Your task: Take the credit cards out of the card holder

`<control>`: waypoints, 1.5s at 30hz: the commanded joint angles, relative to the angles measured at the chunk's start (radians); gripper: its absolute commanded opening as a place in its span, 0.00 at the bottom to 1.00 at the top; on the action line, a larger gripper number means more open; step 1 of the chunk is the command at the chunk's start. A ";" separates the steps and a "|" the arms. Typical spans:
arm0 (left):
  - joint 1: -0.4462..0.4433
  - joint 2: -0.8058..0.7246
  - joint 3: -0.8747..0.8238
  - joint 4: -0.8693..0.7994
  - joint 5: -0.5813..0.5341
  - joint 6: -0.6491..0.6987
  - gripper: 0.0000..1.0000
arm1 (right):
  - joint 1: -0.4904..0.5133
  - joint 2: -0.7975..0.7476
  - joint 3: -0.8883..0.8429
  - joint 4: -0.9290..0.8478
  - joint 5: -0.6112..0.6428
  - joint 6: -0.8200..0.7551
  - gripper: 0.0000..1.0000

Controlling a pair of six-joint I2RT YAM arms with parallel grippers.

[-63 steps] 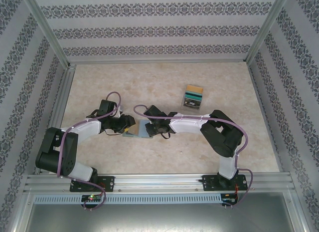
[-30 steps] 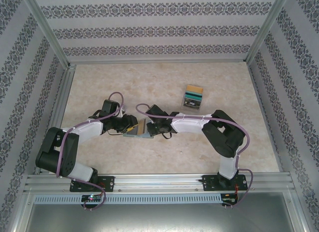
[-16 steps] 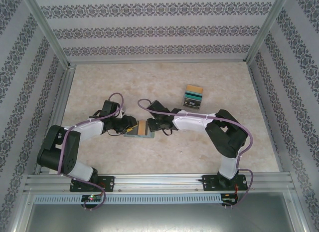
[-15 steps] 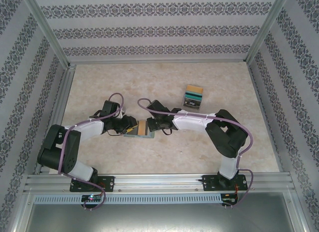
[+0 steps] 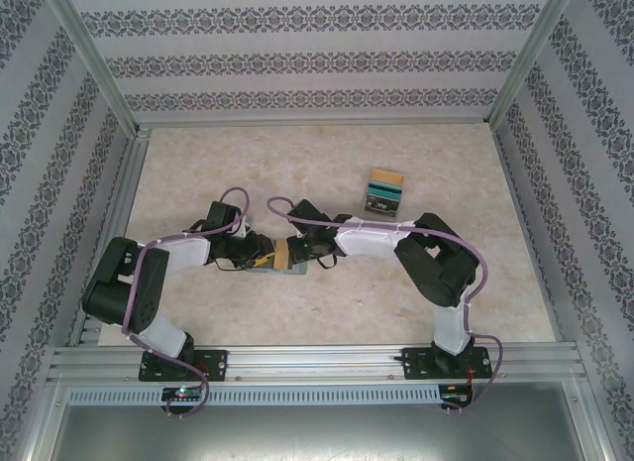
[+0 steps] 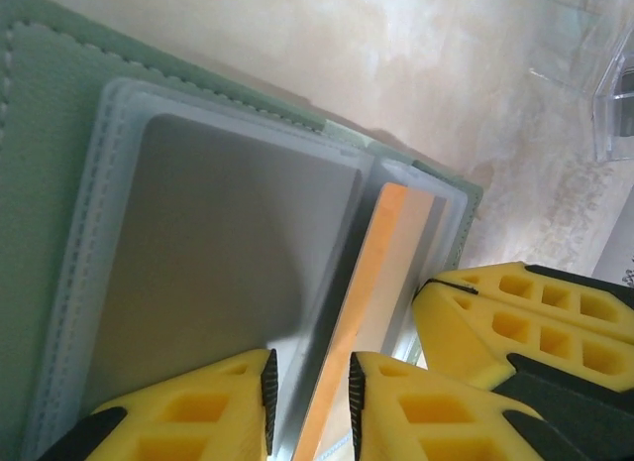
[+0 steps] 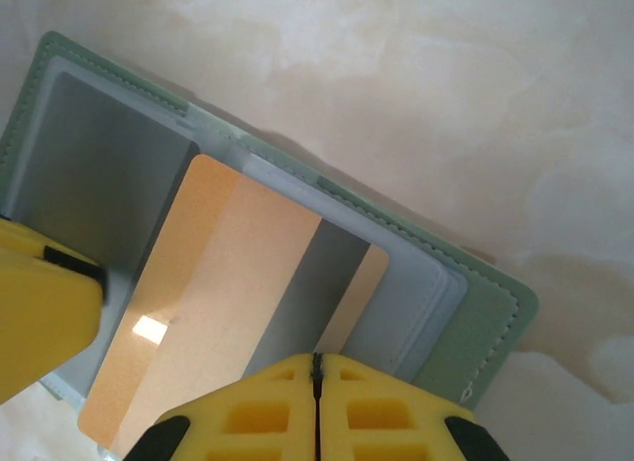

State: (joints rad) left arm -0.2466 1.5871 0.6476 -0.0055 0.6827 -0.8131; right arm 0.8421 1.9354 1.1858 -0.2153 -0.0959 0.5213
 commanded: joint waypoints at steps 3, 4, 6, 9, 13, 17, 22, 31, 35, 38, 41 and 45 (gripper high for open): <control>0.007 0.038 0.014 0.047 0.033 -0.003 0.25 | 0.013 0.030 0.019 -0.020 -0.039 0.005 0.08; 0.007 0.040 0.012 0.052 0.035 -0.003 0.24 | 0.014 0.031 0.020 -0.019 -0.040 0.005 0.08; 0.008 0.043 0.008 0.060 0.040 -0.007 0.19 | 0.015 0.033 0.023 -0.022 -0.037 0.004 0.09; 0.008 0.044 0.004 0.067 0.045 -0.008 0.18 | 0.015 0.032 0.020 -0.024 -0.033 0.003 0.09; 0.008 0.034 0.002 0.057 0.037 -0.003 0.10 | 0.014 0.033 0.018 -0.025 -0.031 0.006 0.09; 0.010 0.008 0.001 0.031 0.010 0.011 0.04 | 0.014 0.034 0.014 -0.025 -0.030 0.009 0.09; 0.019 -0.044 -0.003 -0.031 -0.038 0.045 0.00 | 0.012 0.032 0.006 -0.025 -0.027 0.010 0.09; 0.034 -0.181 0.005 -0.220 -0.186 0.137 0.00 | 0.008 0.012 -0.015 -0.018 -0.019 0.013 0.09; 0.034 -0.260 0.013 -0.301 -0.259 0.156 0.00 | 0.006 0.000 -0.024 -0.013 -0.013 0.013 0.09; 0.035 -0.316 0.021 -0.337 -0.287 0.162 0.00 | 0.004 -0.011 -0.027 -0.009 -0.010 0.012 0.09; 0.035 -0.349 0.032 -0.354 -0.284 0.160 0.00 | 0.002 -0.025 -0.029 -0.006 -0.005 0.008 0.10; 0.034 -0.391 0.037 -0.339 -0.237 0.138 0.00 | -0.006 -0.073 -0.029 -0.007 0.007 0.002 0.13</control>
State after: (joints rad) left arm -0.2203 1.2285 0.6544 -0.3099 0.4335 -0.6811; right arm 0.8413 1.9213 1.1690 -0.2039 -0.1123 0.5209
